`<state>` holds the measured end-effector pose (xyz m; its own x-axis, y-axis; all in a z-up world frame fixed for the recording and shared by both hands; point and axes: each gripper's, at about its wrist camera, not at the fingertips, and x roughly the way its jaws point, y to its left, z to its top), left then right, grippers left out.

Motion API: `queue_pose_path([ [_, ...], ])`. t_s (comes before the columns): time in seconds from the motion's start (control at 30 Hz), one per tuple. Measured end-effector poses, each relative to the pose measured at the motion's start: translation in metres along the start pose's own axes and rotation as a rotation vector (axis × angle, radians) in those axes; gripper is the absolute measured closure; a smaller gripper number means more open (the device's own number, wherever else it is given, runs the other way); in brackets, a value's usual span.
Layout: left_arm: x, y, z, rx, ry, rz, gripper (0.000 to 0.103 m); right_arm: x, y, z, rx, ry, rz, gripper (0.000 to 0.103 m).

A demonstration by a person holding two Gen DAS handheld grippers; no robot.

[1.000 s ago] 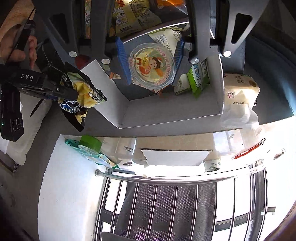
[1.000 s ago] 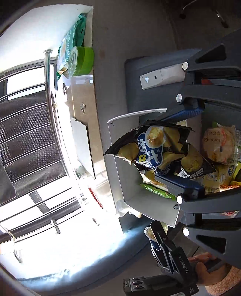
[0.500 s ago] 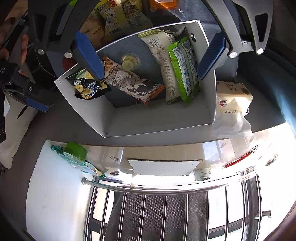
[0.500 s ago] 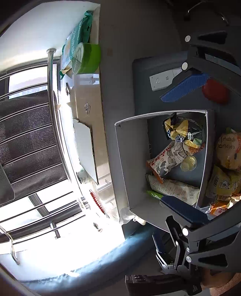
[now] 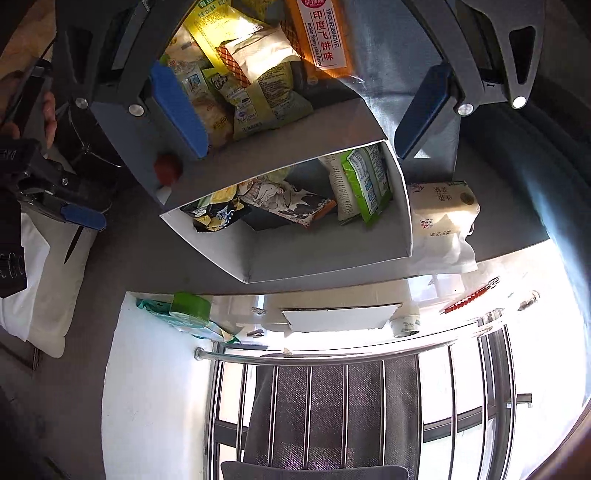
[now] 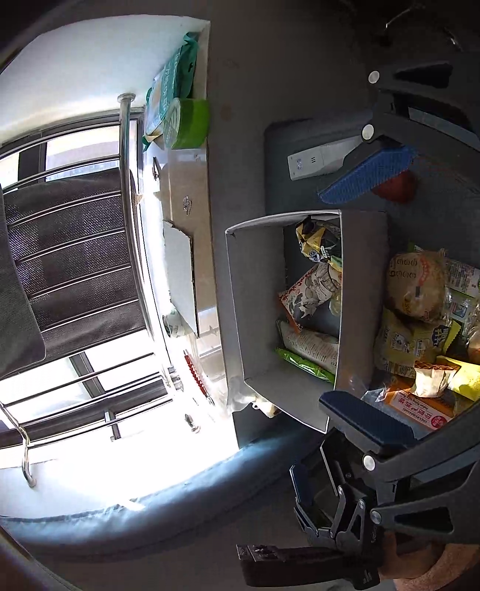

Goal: Organize snacks
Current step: 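Lower the chip bag and jelly cup into the white box and release, then grasp the yellow chip bag with the right tool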

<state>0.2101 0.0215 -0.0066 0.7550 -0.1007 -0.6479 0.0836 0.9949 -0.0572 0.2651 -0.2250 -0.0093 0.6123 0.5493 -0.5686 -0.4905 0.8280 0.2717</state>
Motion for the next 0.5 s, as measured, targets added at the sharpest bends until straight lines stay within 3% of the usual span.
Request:
queue_pose_path([
  [0.13, -0.027, -0.012, -0.038, -0.013, -0.029, -0.038, 0.0, -0.024, 0.007, -0.043, -0.006, -0.011, 0.017, 0.0],
  [0.27, -0.044, -0.019, -0.088, -0.088, -0.043, -0.083, 0.0, -0.034, 0.005, -0.101, 0.039, 0.019, 0.014, 0.0],
  [0.43, -0.057, -0.026, -0.15, -0.162, -0.054, -0.039, 0.0, -0.048, 0.004, -0.169, 0.143, 0.039, -0.001, 0.0],
  [0.5, -0.064, -0.028, -0.168, -0.169, -0.054, -0.072, 0.0, -0.052, 0.01, -0.188, 0.148, 0.045, -0.025, 0.0],
])
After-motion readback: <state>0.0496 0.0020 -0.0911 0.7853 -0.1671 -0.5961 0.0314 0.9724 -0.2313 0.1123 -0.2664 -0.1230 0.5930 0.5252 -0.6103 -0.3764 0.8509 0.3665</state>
